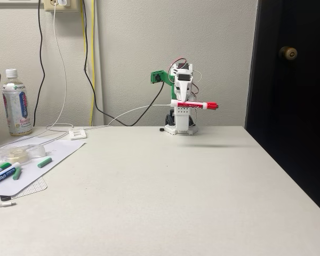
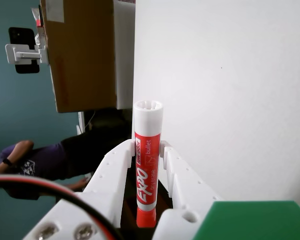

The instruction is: Pick up the red marker.

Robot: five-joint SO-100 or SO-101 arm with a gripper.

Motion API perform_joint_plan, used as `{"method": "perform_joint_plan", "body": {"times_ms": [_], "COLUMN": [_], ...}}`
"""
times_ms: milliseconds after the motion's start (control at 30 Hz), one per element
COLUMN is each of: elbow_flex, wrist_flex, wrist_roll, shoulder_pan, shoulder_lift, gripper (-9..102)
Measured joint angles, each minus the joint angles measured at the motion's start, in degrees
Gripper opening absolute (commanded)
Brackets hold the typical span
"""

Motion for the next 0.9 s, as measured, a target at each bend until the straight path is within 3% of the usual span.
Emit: {"method": "perform_joint_plan", "body": {"times_ms": [900], "elbow_flex": [18.9], "wrist_flex": [-16.2], "wrist_roll": [-0.3], "shoulder_pan": [-0.3], "shoulder_lift": [-0.4], "gripper": [0]}}
